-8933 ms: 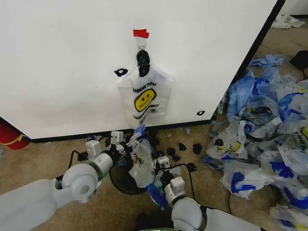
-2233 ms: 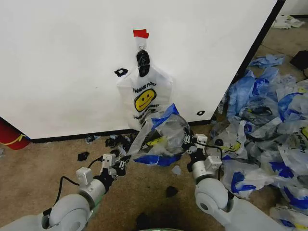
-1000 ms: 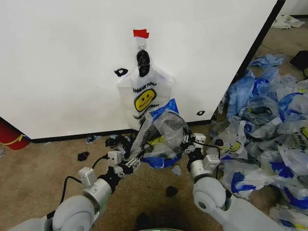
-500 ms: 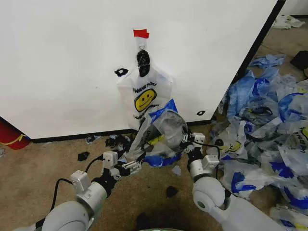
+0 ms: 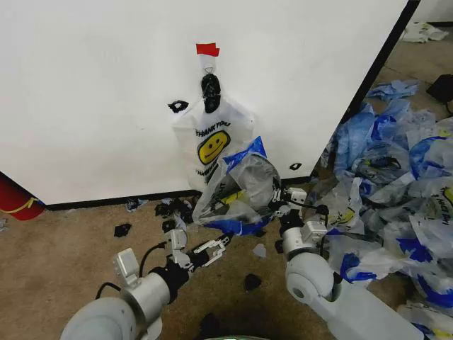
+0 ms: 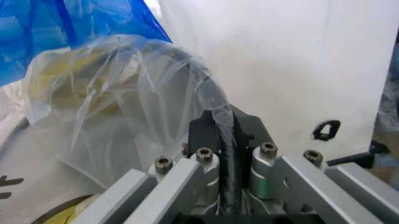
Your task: Pick up the garbage bag from the wall and place it over the trash bin.
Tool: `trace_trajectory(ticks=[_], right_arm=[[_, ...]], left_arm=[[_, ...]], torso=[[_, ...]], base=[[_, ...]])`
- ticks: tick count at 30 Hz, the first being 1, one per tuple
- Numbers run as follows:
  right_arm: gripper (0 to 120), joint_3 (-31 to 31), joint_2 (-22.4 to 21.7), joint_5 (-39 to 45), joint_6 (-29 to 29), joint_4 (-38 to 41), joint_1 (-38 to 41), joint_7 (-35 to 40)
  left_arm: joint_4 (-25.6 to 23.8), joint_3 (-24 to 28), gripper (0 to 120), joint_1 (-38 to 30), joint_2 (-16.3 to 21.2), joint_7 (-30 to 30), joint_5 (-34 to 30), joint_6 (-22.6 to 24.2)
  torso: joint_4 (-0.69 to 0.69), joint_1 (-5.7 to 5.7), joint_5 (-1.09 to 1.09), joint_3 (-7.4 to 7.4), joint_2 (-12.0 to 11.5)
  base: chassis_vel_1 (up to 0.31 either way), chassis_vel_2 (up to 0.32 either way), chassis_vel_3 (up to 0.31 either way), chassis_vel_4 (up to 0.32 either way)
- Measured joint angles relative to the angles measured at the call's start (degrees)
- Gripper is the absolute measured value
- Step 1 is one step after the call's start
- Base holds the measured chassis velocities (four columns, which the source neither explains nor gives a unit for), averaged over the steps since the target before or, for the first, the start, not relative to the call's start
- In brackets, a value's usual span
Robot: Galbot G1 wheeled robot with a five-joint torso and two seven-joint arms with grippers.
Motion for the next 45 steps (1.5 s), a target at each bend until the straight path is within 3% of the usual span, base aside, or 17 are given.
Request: trace_trajectory(ticks=[20, 36, 37, 45], right_arm=[[1, -2.03, 1.02, -1.11, -0.2, -0.65, 0.01, 0.11], [1, -1.45, 1.2, -0.95, -0.31, -0.23, 0.0, 0.25], [1, -1.35, 1.18, -0.91, -0.3, -0.18, 0.0, 0.25], [1, -1.21, 1.27, -0.85, -0.3, -0.17, -0.01, 0.25]], left_arm=[[0.18, 0.59, 93, -0.76, -4.85, 0.01, -0.41, -1.37], [3.19, 2.52, 39, -0.32, -7.55, 0.78, 2.93, -1.55], [3.58, 2.72, 31, -0.25, -7.56, 0.88, 3.21, -1.55], [4.55, 3.15, 8, -0.28, -8.06, 1.1, 4.09, -1.58]], torso=[[0.0, 0.0, 0.0, -0.01, 0.0], [0.0, 0.0, 0.0, -0.01, 0.0], [0.0, 0.0, 0.0, -0.01, 0.0], [0.0, 0.0, 0.0, -0.01, 0.0]], base=[[0.0, 0.0, 0.0, 0.0], [0.0, 0.0, 0.0, 0.0], [0.0, 0.0, 0.0, 0.0], [0.0, 0.0, 0.0, 0.0]])
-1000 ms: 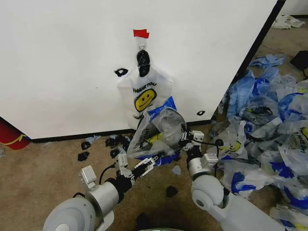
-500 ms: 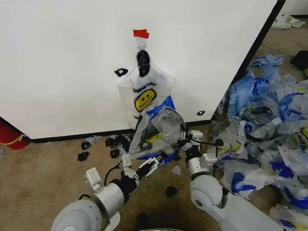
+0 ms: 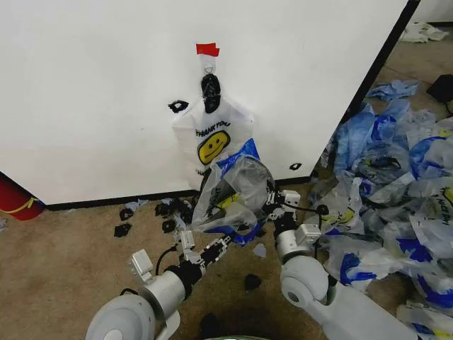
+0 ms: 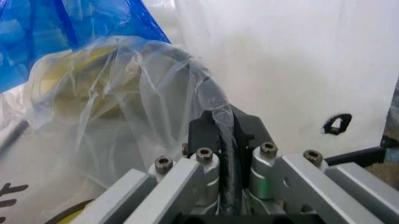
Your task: Pick up the garbage bag from the wall and place it over the trash bin.
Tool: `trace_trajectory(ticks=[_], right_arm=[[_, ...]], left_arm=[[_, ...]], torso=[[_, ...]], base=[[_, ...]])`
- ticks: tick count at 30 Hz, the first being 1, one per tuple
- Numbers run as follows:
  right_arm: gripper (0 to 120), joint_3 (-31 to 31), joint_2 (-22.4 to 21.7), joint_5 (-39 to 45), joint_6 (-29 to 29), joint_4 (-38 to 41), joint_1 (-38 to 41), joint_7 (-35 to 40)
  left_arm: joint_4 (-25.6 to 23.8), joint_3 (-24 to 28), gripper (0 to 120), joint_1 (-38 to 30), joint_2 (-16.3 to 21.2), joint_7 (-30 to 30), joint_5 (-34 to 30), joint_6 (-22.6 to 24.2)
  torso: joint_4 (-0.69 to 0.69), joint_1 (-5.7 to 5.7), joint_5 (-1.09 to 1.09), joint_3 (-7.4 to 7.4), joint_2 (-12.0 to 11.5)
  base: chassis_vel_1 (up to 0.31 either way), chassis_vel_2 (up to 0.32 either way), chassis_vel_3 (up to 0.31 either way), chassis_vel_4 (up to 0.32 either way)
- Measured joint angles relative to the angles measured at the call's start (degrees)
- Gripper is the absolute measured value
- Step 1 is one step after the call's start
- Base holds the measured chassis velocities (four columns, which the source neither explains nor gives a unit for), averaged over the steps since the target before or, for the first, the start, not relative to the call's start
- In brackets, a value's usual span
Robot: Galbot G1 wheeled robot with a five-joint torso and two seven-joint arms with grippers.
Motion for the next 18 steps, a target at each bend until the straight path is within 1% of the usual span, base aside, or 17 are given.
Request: trace_trajectory(ticks=[1, 2, 11, 18], right_arm=[[1, 0.0, 0.0, 0.0, 0.01, -0.01, 0.0, -0.01], [1, 0.03, 0.0, 0.0, 0.04, -0.04, -0.01, -0.01], [1, 1.05, -0.13, 1.28, 0.14, 0.15, 0.02, 0.03], [1, 2.96, 0.71, 3.84, -0.11, 1.72, 0.02, 1.01]], left_arm=[[0.09, 0.03, 7, 0.0, -0.04, 0.02, 0.08, -0.02], [0.33, 0.1, 0, 0.0, -0.13, 0.06, 0.36, -0.08], [0.8, 0.34, 0, 1.51, 0.41, 0.62, 2.67, -0.26], [1.37, 1.25, 0, 2.78, 0.7, 1.01, 4.85, -0.27]], torso=[[0.0, 0.0, 0.0, 0.0, 0.0], [0.0, 0.0, 0.0, 0.0, 0.0], [0.0, 0.0, 0.0, 0.0, 0.0], [0.0, 0.0, 0.0, 0.0, 0.0]], base=[[0.0, 0.0, 0.0, 0.0], [0.0, 0.0, 0.0, 0.0], [0.0, 0.0, 0.0, 0.0], [0.0, 0.0, 0.0, 0.0]])
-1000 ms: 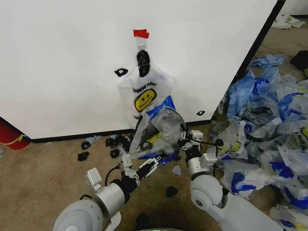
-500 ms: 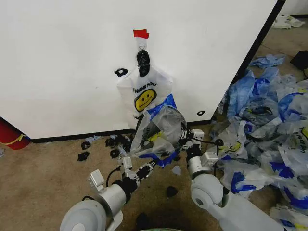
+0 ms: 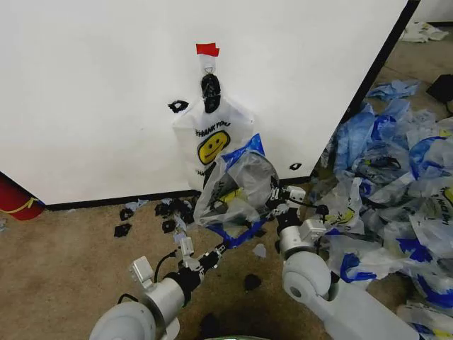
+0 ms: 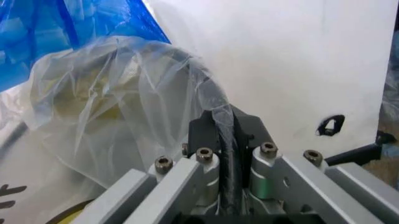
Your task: Pick up the garbage bag from the wall and place it over the trash bin.
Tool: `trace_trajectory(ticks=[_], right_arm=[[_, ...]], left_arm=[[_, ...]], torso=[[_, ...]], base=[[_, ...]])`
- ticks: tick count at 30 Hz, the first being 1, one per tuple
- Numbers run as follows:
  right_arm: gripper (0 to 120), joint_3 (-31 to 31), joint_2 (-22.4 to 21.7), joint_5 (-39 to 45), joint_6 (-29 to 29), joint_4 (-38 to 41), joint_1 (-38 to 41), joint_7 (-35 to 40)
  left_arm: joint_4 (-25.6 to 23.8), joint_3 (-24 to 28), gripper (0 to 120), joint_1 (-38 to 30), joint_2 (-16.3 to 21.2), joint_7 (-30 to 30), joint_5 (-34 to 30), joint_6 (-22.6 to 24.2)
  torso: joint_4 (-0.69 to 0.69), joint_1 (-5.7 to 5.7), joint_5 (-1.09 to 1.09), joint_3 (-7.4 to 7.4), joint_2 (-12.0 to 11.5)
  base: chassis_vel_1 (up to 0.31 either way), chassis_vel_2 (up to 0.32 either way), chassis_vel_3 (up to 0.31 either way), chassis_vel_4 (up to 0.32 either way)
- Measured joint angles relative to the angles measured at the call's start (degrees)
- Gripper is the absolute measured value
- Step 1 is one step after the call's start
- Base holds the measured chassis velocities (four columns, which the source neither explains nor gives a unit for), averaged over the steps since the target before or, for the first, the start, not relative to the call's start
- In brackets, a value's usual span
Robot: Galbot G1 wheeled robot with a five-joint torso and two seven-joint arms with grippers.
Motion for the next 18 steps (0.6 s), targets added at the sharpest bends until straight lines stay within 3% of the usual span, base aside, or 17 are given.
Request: trace_trajectory(ticks=[13, 18], right_arm=[[1, 0.87, -0.22, 3.2, -0.57, 3.14, -0.35, 1.18], [1, 0.5, -0.38, 3.84, -0.82, 4.74, -1.08, 1.38]], left_arm=[[4.61, 2.98, 0, 0.37, -2.81, 1.33, 5.0, -0.67], [9.34, 4.6, 0, -0.88, -4.55, 2.33, 7.25, -1.33]], torso=[[0.0, 0.0, 0.0, 0.0, 0.0], [0.0, 0.0, 0.0, 0.0, 0.0]], base=[[0.0, 0.0, 0.0, 0.0], [0.0, 0.0, 0.0, 0.0]])
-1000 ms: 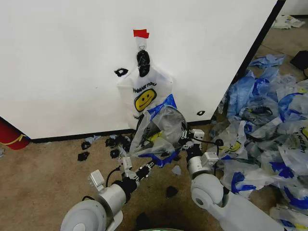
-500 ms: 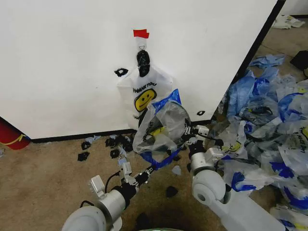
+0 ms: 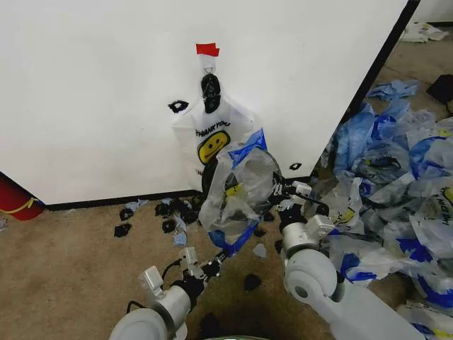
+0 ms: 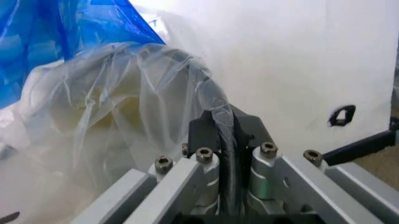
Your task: Pick up the garbage bag from the wall and place it over the trash bin.
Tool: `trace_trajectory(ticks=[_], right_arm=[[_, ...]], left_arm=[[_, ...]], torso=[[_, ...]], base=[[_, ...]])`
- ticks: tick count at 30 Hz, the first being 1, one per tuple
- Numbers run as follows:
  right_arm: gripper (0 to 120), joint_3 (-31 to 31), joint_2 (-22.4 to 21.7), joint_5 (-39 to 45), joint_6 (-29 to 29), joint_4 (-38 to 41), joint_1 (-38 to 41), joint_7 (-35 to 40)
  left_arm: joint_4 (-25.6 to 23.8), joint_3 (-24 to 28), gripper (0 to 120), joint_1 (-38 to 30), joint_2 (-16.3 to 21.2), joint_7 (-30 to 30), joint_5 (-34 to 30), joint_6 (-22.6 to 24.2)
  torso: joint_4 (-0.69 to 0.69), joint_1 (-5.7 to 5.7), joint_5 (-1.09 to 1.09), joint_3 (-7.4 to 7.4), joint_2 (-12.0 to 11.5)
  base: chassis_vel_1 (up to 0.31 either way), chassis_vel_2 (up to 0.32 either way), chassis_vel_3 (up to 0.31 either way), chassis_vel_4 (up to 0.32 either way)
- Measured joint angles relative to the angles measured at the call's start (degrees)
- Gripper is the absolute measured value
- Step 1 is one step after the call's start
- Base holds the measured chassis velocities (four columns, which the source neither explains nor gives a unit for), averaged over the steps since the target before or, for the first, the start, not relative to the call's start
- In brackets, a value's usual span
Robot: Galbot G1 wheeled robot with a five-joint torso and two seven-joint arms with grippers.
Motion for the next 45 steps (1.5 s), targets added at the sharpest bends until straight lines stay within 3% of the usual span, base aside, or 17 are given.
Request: trace_trajectory(ticks=[13, 19, 23, 29, 38, 44, 45], right_arm=[[1, -1.17, -1.31, 0.07, -0.18, 1.54, -1.27, -0.17], [1, -1.33, -1.5, -0.5, -0.05, 1.12, -1.39, -0.45], [1, -1.39, -1.67, -1.01, 0.08, 0.39, -1.39, -0.6], [1, -2.04, -1.67, -1.62, 0.29, -0.93, -1.18, -0.87], [1, -1.99, -1.54, -1.74, 0.33, -1.12, -0.91, -0.93], [1, -2.26, -2.5, -2.45, 0.42, -1.22, -1.54, -1.28], [1, -2.26, -2.5, -2.45, 0.42, -1.22, -1.54, -1.28]], left_arm=[[7.54, 0.79, 0, -2.4, -2.2, 1.61, 3.25, -1.21], [5.49, -0.37, 0, -1.05, -1.04, 1.54, 4.71, -1.33], [2.51, -1.28, 10, 0.43, 0.78, 1.7, 6.0, -1.2], [-2.57, -4.69, 34, 4.59, 5.01, 2.32, 8.33, -0.97], [-3.83, -7.12, 65, 8.39, 8.14, 2.31, 10.12, -1.08], [-3.98, -11.01, 92, 8.16, 10.59, 1.46, 15.31, -1.11], [-3.98, -11.01, 92, 8.16, 10.59, 1.46, 15.31, -1.11]], torso=[[0.0, 0.0, 0.0, 0.01, 0.0], [0.0, 0.0, 0.01, 0.01, 0.0], [0.0, 0.0, 0.0, 0.01, 0.0], [0.0, 0.0, 0.0, 0.0, 0.0], [0.0, 0.0, -0.01, 0.0, 0.0], [0.0, 0.0, 0.0, 0.0, 0.0], [0.0, 0.0, 0.0, 0.0, 0.0]], base=[[0.0, 0.0, 0.0, 0.0], [0.0, 0.0, 0.0, 0.0], [0.0, 0.0, 0.0, 0.0], [0.0, 0.0, 0.0, 0.0], [0.0, 0.0, 0.0, 0.0], [0.0, 0.0, 0.0, 0.0], [0.0, 0.0, 0.0, 0.0]])
